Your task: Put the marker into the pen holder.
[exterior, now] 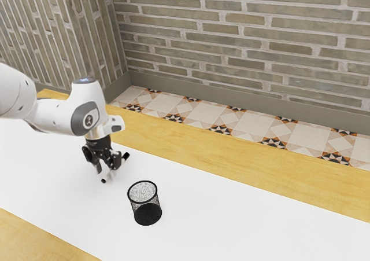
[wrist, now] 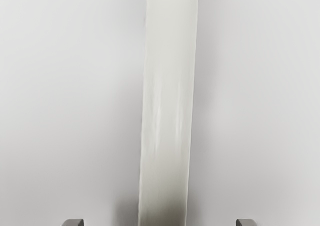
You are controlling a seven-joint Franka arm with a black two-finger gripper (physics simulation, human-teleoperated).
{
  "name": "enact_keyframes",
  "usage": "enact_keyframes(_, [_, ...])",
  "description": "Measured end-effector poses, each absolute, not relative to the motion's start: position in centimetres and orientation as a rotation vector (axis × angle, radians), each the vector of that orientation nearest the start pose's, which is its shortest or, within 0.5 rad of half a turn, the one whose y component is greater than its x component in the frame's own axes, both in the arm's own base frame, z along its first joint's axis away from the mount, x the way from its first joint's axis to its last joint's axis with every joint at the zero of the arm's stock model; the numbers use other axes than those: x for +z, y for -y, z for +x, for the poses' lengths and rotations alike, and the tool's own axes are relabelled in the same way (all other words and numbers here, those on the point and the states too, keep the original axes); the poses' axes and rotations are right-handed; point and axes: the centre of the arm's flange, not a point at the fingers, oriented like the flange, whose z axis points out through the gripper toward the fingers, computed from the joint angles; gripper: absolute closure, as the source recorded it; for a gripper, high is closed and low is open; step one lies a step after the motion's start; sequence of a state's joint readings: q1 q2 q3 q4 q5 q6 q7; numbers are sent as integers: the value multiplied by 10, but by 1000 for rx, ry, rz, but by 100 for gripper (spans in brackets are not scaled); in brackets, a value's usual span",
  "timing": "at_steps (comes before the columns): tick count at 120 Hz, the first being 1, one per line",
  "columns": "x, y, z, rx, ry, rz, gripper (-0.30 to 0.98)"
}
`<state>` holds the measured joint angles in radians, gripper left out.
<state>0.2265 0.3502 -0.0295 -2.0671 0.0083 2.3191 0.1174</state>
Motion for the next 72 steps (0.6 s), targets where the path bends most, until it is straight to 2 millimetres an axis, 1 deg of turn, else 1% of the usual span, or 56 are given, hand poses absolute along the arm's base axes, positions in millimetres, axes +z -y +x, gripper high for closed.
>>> enact_keyframes(11, [249, -116, 566, 131, 88, -3156, 41])
enact_keyframes(24, [249, -118, 567, 104, 56, -3155, 51])
enact_keyframes(34, [249, -123, 567, 91, 44, -3154, 56])
enact_keyframes(47, [248, -124, 567, 83, 19, -3155, 59])
enact_keyframes(60, [248, -117, 569, 78, -24, -3156, 61])
enact_keyframes(72, [248, -121, 568, 75, -36, -3157, 62])
